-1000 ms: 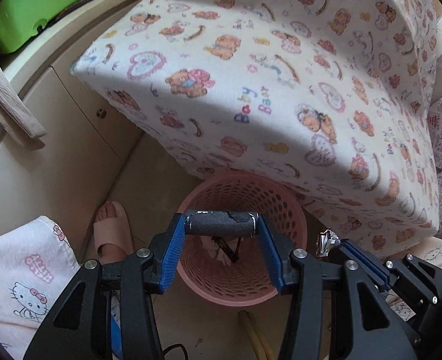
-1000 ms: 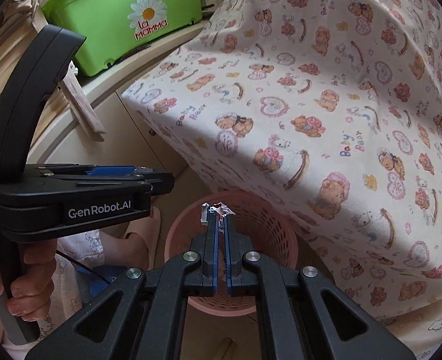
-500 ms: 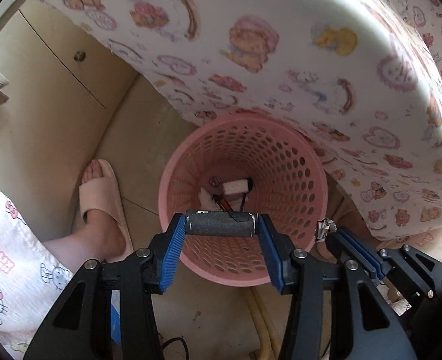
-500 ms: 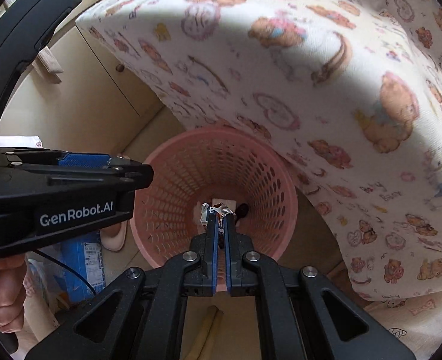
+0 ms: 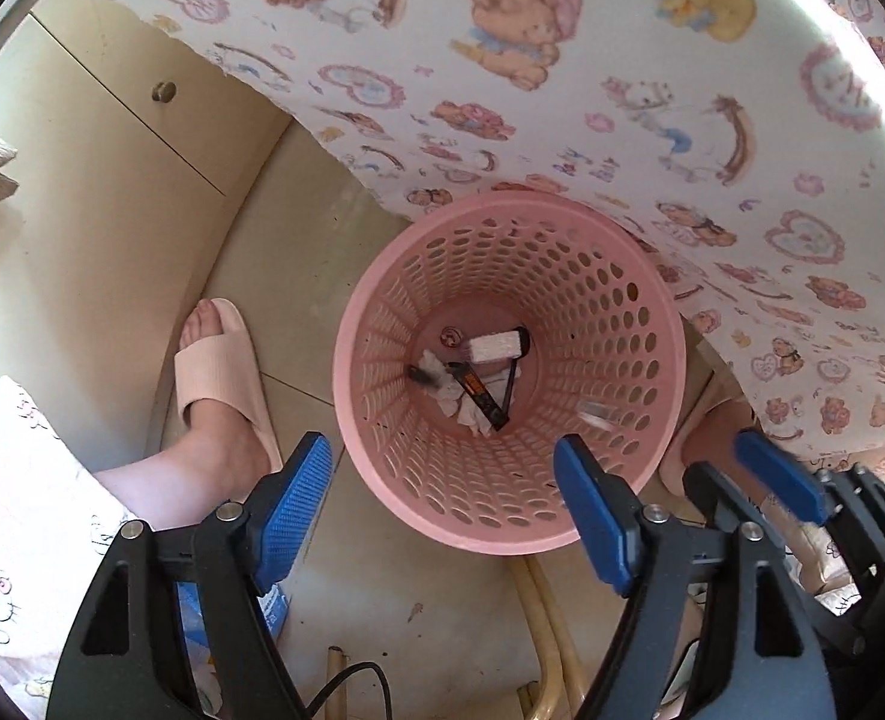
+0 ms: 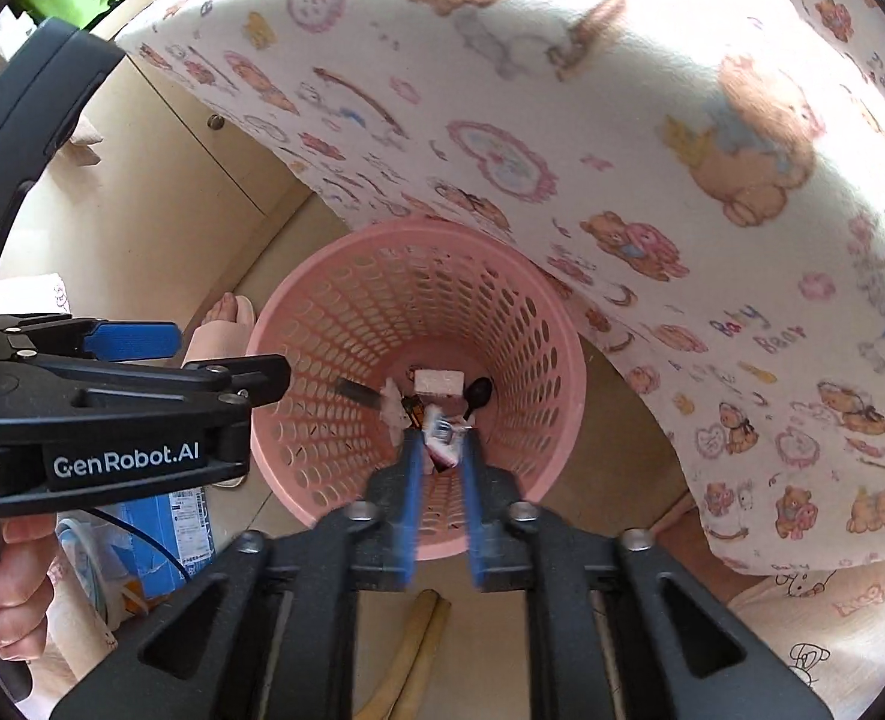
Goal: Collect trash
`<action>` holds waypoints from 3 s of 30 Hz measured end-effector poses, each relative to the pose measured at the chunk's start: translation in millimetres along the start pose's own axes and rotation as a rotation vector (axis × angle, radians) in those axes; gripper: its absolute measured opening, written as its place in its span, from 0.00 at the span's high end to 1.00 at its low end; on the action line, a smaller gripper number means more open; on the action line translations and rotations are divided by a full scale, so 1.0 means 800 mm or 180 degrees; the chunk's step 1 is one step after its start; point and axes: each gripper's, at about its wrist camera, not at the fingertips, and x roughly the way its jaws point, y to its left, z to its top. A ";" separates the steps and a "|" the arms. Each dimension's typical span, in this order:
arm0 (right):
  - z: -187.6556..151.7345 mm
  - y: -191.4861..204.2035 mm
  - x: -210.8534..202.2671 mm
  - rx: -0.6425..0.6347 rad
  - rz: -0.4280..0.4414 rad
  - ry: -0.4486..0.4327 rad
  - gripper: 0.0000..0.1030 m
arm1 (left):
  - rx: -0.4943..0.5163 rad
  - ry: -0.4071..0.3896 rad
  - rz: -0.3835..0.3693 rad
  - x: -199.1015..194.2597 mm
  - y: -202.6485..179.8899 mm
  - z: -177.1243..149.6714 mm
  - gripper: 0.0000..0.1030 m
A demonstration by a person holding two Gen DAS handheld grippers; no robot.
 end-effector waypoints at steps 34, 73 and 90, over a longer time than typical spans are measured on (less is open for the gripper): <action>-0.018 -0.040 -0.221 0.0404 -0.0472 -0.1918 0.07 | 0.0109 -0.2379 0.0323 -0.227 0.001 -0.034 0.02; -0.022 -0.037 -0.231 0.0354 -0.0711 -0.2189 0.00 | 0.0266 -0.2795 0.0289 -0.250 -0.011 -0.053 0.02; -0.023 -0.037 -0.232 0.0356 -0.0716 -0.2195 0.00 | 0.0285 -0.2792 0.0293 -0.250 -0.011 -0.055 0.02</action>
